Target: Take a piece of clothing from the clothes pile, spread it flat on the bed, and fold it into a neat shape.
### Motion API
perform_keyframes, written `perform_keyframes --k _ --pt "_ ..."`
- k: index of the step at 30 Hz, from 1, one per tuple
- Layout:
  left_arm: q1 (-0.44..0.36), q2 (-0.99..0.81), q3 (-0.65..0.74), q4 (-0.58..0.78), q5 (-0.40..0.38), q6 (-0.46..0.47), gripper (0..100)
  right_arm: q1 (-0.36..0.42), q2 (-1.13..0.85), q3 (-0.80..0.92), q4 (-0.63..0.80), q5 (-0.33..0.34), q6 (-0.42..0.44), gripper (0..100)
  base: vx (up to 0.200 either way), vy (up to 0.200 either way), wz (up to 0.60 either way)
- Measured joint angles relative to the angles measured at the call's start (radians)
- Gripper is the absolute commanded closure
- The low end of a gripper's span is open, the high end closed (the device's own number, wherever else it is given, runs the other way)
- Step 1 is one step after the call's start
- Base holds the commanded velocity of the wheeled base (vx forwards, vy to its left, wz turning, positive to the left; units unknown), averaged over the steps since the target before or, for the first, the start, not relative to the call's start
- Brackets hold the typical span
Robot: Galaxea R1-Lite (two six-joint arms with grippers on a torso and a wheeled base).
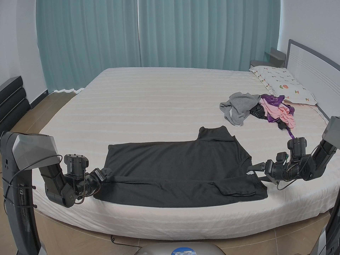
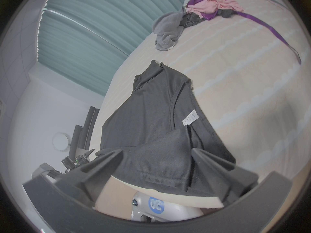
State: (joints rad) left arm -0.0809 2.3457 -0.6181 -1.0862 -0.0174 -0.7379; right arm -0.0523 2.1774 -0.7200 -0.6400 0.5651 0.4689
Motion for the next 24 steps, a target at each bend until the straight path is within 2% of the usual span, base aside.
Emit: perform_keyframes --k 7,13,17,24 --pt "0.022 -0.061 0.065 -0.019 -0.003 0.010 0 0.000 -0.006 0.050 -0.024 0.014 0.025 0 0.000 0.000 0.00" --pt "0.052 -0.109 0.100 -0.023 -0.005 -0.030 0 0.001 -0.056 0.111 -0.073 0.024 0.100 0 0.000 0.000 0.00" --pt "0.058 -0.122 0.101 -0.017 -0.001 -0.076 0 0.000 -0.066 0.123 -0.077 0.025 0.103 0 0.000 0.000 0.00" --pt "0.053 -0.134 0.114 -0.024 0.001 -0.082 0 -0.001 -0.065 0.127 -0.078 0.025 0.103 0 0.000 0.000 0.00"
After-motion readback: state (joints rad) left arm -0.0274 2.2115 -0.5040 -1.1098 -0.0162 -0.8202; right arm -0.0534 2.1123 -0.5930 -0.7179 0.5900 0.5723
